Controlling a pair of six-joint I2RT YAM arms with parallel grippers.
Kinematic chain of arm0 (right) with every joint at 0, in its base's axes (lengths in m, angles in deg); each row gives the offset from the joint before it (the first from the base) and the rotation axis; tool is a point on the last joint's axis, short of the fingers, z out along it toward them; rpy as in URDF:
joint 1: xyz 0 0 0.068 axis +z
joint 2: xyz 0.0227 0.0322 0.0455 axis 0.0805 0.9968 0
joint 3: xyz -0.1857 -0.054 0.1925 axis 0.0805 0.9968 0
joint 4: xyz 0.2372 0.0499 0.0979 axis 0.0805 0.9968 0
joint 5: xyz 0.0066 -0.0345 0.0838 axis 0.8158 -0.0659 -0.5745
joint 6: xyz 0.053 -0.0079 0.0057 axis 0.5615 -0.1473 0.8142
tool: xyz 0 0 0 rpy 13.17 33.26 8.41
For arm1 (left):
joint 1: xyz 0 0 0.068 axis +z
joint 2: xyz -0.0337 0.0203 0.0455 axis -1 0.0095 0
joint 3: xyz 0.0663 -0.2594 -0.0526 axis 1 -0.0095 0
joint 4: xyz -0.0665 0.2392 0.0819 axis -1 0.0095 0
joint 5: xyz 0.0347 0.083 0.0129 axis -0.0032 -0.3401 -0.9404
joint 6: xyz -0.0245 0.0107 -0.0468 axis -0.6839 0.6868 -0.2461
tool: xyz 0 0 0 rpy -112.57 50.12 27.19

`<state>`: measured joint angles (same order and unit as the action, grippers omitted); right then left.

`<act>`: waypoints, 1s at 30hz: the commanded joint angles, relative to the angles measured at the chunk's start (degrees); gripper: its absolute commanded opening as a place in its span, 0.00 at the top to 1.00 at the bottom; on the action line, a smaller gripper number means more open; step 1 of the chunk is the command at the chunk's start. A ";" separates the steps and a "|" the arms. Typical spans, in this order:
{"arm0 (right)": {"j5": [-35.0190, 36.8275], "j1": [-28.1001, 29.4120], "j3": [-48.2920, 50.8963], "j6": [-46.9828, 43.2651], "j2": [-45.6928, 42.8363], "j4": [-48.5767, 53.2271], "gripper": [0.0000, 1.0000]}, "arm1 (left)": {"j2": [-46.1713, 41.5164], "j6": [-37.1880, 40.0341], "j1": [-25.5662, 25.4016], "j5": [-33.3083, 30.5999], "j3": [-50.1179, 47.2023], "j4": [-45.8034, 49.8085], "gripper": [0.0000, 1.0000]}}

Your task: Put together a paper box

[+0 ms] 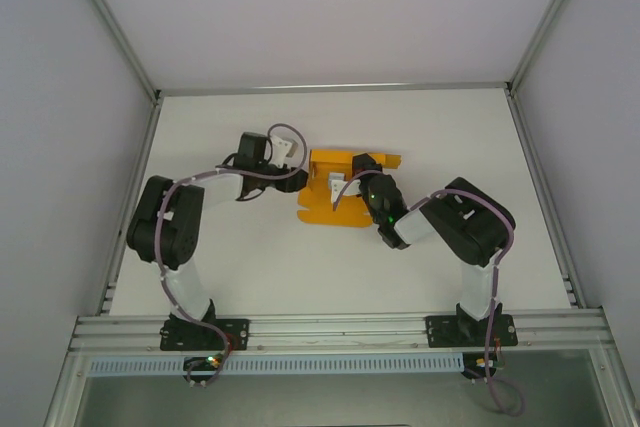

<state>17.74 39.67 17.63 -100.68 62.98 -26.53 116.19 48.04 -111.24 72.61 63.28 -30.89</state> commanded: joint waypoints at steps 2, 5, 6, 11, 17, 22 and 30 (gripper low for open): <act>-0.30 0.21 -0.41 1.21 -1.06 3.84 1.00 | 1.57 1.79 0.18 7.85 -0.55 -6.34 0.41; -0.19 0.26 -0.59 1.72 -0.89 3.87 1.00 | 3.31 2.44 -0.40 5.59 -0.78 -10.54 0.41; -0.11 0.21 -0.65 1.94 -0.91 4.47 1.00 | 4.18 2.99 -0.67 4.89 -0.13 -10.60 0.42; -0.33 0.17 -1.15 3.73 -1.12 7.35 1.00 | 5.55 7.83 -1.82 5.50 1.70 -11.20 0.42; -0.94 0.03 -1.73 5.66 -2.08 11.83 1.00 | 5.51 10.61 -4.58 5.77 1.23 -15.01 0.32; -1.34 -0.24 -2.50 7.83 -3.34 16.54 1.00 | 7.56 9.56 -4.56 5.29 4.93 -11.43 0.31; -1.86 -0.33 -3.21 10.36 -3.96 23.01 1.00 | 9.76 4.73 -4.94 8.53 7.31 -14.77 0.22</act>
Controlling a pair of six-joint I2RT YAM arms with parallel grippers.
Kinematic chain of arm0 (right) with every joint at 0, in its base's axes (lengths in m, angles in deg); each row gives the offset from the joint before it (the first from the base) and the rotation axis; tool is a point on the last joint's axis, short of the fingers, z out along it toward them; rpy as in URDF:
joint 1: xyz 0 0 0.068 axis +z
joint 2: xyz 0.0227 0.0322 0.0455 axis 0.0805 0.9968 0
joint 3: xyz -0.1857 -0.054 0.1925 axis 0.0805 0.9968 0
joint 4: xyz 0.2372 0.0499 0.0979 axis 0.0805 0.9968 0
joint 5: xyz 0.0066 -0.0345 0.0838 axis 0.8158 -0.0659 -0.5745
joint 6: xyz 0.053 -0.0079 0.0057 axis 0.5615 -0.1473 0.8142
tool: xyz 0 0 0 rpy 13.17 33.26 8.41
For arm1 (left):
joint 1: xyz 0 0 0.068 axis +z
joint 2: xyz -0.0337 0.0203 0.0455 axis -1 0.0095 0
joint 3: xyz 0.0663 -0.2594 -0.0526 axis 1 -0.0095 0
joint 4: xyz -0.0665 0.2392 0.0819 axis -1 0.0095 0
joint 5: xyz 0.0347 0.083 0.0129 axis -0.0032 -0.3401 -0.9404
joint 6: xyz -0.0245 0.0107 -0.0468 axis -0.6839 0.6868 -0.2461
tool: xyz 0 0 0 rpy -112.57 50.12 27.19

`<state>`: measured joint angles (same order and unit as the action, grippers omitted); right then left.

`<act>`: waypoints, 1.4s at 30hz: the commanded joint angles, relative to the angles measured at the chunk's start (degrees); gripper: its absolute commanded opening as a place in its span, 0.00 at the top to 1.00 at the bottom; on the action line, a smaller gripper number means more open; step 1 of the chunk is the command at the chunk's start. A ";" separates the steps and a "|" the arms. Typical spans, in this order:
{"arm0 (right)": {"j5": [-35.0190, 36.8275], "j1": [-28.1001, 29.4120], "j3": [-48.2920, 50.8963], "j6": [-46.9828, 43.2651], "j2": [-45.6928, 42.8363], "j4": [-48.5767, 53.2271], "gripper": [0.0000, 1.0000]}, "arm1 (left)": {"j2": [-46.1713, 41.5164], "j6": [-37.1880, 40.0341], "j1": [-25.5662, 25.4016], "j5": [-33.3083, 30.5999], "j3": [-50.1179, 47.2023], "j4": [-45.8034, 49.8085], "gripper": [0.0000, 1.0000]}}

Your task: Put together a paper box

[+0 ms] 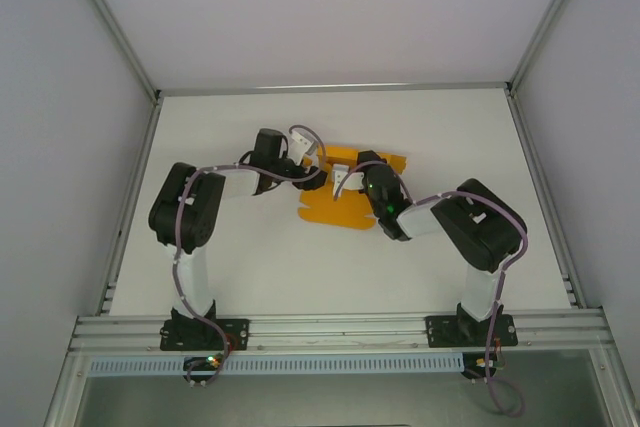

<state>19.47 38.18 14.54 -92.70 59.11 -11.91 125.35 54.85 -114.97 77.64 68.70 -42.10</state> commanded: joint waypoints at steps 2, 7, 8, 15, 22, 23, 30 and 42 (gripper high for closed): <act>-3.60 1.16 -0.54 3.20 -0.02 9.99 1.00 | 0.87 -3.18 -1.27 3.67 1.93 -4.73 0.21; -3.61 1.16 -0.93 3.62 0.14 11.17 1.00 | 1.00 -3.11 -2.08 3.13 3.03 -3.76 0.34; -3.63 1.17 -0.95 3.77 0.08 11.40 1.00 | 1.36 -3.65 -2.08 1.92 3.81 -3.12 0.37; -4.56 1.07 -1.76 5.95 -1.01 16.77 1.00 | 0.99 -3.45 -3.01 1.88 5.05 -2.85 0.29; -5.65 1.11 -2.49 8.52 -2.07 21.11 1.00 | 2.72 -5.46 -3.26 -1.51 8.49 -1.29 0.50; -5.70 1.07 -2.43 8.74 -2.11 21.28 1.00 | 2.78 -5.74 -3.33 -1.58 8.54 -1.75 0.54; -4.56 1.05 -2.81 10.34 -2.67 21.71 1.00 | -0.07 -5.16 -4.99 -11.26 6.13 -0.62 0.68; -0.69 1.47 -6.28 25.37 -8.78 33.32 0.70 | -1.69 -10.64 -7.48 -21.25 1.40 -5.21 0.84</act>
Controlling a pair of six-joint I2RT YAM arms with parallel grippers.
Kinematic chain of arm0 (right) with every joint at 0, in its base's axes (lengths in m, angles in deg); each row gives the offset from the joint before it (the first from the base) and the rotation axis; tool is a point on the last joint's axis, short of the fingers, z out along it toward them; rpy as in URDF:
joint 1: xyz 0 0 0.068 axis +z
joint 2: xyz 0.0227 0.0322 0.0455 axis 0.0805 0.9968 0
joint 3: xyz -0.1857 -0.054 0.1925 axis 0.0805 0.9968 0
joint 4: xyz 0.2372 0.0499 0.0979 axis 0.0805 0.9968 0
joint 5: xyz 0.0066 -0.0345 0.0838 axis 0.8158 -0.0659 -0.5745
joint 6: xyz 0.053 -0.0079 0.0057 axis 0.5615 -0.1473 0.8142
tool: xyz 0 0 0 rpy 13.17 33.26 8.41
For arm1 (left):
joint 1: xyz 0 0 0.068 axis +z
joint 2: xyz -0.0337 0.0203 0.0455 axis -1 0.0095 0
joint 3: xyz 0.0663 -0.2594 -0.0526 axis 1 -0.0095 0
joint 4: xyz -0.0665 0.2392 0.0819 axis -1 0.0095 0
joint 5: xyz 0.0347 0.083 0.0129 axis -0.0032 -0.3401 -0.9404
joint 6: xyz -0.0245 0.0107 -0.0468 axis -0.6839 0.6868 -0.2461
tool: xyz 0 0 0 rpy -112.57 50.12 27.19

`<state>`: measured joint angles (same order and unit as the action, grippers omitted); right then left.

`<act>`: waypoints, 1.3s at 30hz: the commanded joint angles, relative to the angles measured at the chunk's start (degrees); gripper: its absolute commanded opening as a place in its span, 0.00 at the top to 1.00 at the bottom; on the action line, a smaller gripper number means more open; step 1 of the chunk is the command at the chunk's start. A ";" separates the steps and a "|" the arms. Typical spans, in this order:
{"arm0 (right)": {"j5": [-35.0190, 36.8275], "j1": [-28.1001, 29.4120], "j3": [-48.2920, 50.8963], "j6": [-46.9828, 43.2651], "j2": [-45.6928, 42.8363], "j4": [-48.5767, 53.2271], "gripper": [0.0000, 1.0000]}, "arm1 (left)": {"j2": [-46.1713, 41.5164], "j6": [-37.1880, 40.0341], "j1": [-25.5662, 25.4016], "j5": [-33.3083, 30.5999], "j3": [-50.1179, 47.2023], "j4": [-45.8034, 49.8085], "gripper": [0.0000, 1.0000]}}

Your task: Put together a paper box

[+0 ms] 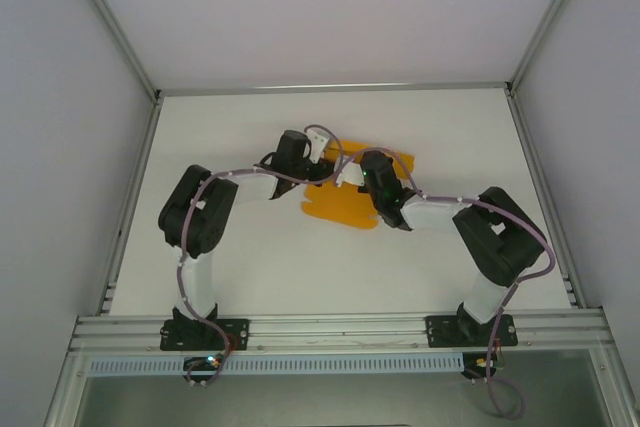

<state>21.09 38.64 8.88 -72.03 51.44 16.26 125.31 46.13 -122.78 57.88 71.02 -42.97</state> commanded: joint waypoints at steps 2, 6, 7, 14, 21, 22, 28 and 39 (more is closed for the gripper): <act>-0.66 0.14 -0.31 4.00 -1.14 3.15 0.64 | -2.25 -0.81 0.38 -0.78 -1.33 -3.66 0.86; 2.48 -1.43 -0.15 0.93 -0.74 -1.19 0.64 | -3.34 0.30 0.47 -0.69 -2.91 -4.09 0.89; 3.14 -2.03 -0.27 0.96 -0.73 -2.43 0.64 | -3.37 0.95 0.45 -0.12 -3.20 -4.62 0.90; -5.83 -7.62 -5.69 17.49 -8.67 15.73 0.46 | -2.65 -4.32 2.58 0.33 -0.52 -1.60 0.64; -4.18 -10.97 -12.38 35.45 -11.52 27.67 0.29 | 0.00 -23.90 13.85 13.79 6.70 -2.24 0.20; -4.48 -11.42 -12.75 37.97 -11.85 28.88 0.25 | 2.37 -24.80 15.26 17.51 11.02 -0.06 0.20; -9.15 -16.60 -12.22 59.41 -14.82 31.70 0.01 | 12.87 -16.69 15.03 22.32 32.87 18.88 0.05; -11.31 -21.59 -9.57 69.56 -20.79 35.58 0.00 | 28.22 -9.62 10.30 12.82 59.14 44.74 0.37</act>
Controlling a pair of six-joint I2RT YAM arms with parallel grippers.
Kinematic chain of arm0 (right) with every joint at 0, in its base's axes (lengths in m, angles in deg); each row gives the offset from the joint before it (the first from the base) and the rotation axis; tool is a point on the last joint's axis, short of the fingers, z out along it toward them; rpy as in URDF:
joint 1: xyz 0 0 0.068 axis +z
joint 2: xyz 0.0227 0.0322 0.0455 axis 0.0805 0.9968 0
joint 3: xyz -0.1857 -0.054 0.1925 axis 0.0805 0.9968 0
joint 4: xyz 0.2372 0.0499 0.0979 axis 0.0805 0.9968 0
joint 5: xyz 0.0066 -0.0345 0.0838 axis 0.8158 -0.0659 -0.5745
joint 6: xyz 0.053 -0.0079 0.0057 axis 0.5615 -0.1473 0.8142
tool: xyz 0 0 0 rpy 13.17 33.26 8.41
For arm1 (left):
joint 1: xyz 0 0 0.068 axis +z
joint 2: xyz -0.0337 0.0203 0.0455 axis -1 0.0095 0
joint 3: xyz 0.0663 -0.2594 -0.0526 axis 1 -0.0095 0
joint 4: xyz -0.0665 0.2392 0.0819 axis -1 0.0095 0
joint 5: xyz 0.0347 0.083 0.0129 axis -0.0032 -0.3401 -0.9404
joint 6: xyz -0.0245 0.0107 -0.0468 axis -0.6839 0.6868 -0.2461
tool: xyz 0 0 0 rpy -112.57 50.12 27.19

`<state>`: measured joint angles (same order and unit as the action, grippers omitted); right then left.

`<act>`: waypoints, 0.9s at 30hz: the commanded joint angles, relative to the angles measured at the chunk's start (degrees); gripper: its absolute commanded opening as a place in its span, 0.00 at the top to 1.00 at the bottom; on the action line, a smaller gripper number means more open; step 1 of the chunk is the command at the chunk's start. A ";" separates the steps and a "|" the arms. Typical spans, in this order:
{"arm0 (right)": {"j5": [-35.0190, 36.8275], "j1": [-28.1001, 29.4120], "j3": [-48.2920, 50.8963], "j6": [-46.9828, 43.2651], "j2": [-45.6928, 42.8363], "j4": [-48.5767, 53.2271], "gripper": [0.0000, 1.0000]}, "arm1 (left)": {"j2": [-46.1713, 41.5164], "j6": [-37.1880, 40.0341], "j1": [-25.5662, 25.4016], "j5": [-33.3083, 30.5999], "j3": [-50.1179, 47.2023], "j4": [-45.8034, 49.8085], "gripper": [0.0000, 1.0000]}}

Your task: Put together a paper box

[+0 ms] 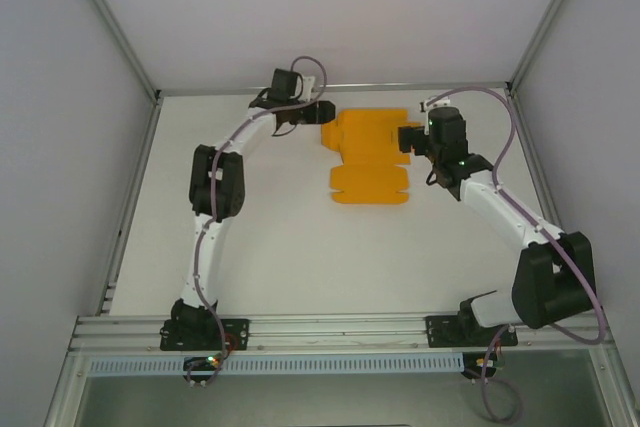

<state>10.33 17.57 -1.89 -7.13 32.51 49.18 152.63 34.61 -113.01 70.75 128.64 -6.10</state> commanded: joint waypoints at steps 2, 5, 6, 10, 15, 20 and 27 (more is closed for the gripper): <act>-0.80 -1.28 1.86 5.81 -2.26 3.52 0.00 | 0.55 2.84 -0.07 0.22 0.98 7.47 0.41; -2.63 -2.34 3.24 6.67 -3.14 3.29 0.00 | 0.79 3.30 -1.73 -0.89 1.22 7.64 0.70; -3.68 -2.75 3.37 6.45 -3.35 3.39 0.00 | 0.83 3.58 -1.76 -1.16 1.50 7.94 0.91; -13.26 -4.37 3.60 -2.20 -4.65 4.33 0.00 | -3.75 10.37 -1.75 2.55 -3.42 6.03 1.00; -25.61 -8.47 0.54 -12.93 -6.41 10.03 0.04 | -21.07 20.17 -2.13 3.98 -30.79 -13.63 1.00; -38.93 -8.20 -6.16 -22.23 -3.39 22.30 0.17 | -33.69 18.77 -2.20 7.43 -52.62 -36.95 1.00; -39.40 -1.95 -9.90 -28.43 -0.98 30.63 0.24 | -39.56 17.83 -2.18 7.66 -62.62 -46.73 1.00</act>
<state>-26.89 13.68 -11.01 -30.78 30.41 72.65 115.23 51.31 -114.93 76.59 68.33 -44.87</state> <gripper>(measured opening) 0.773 0.056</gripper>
